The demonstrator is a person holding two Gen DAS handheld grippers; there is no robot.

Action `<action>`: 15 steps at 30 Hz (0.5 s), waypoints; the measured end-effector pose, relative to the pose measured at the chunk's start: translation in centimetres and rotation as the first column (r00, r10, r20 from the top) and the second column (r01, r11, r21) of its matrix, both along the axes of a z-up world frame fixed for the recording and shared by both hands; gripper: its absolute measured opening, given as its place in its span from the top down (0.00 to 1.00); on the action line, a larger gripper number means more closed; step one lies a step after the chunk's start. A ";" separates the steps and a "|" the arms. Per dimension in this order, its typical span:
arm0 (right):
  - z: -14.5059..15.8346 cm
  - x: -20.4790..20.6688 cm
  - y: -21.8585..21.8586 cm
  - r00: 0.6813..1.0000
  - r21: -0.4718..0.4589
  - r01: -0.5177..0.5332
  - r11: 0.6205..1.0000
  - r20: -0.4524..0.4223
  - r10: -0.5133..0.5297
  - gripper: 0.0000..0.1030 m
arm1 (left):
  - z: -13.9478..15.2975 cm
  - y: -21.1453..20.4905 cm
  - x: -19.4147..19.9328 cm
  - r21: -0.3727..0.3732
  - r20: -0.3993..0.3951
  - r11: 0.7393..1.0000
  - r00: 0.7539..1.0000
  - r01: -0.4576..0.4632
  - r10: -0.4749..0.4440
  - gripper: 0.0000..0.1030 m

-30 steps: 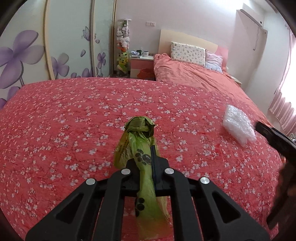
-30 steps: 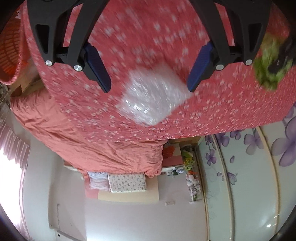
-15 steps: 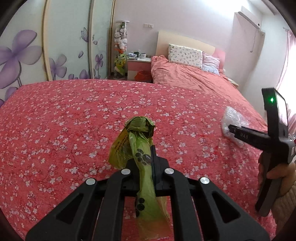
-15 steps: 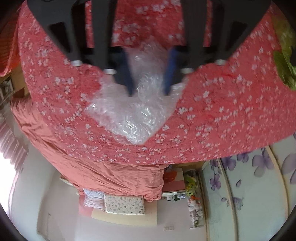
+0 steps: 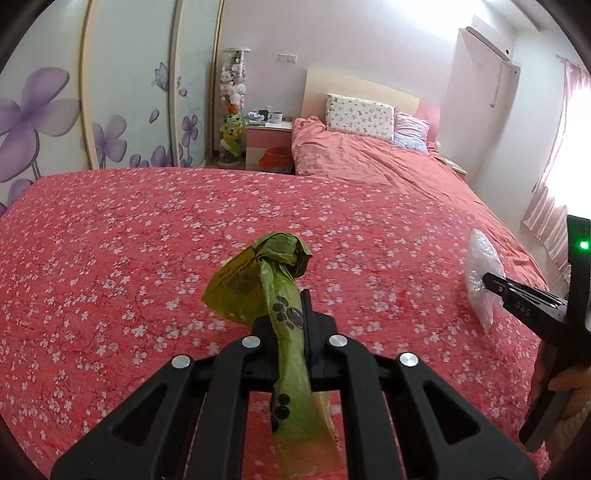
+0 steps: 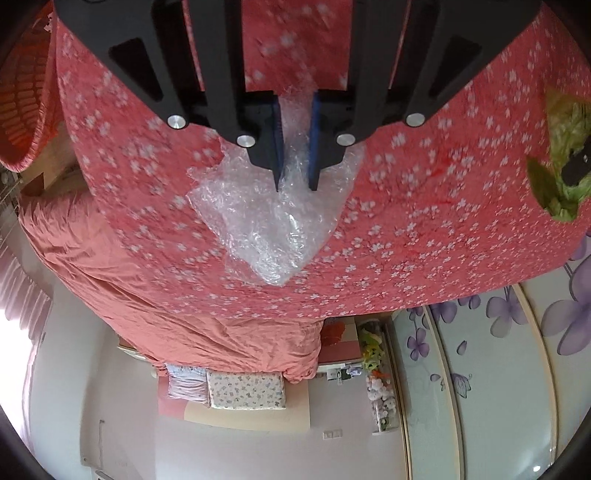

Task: Collect trash
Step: 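Carry the held yellow-green bag and bubble bag over the orange basket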

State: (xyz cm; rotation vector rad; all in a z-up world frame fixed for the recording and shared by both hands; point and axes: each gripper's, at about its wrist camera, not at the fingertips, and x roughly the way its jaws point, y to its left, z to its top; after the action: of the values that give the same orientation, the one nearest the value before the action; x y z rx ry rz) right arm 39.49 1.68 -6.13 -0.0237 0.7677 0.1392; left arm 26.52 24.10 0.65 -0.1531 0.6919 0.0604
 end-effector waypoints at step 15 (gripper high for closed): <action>3.0 -7.0 -6.6 0.996 0.089 0.036 0.995 0.077 -0.043 0.88 | 1.9 -6.7 -1.1 0.008 0.043 0.992 0.991 0.126 -0.127 0.94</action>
State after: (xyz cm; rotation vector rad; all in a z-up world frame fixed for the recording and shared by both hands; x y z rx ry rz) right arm 32.50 -4.91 -3.15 0.0690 0.6827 0.1336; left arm 25.47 17.44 2.57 -0.1045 0.6566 -0.0625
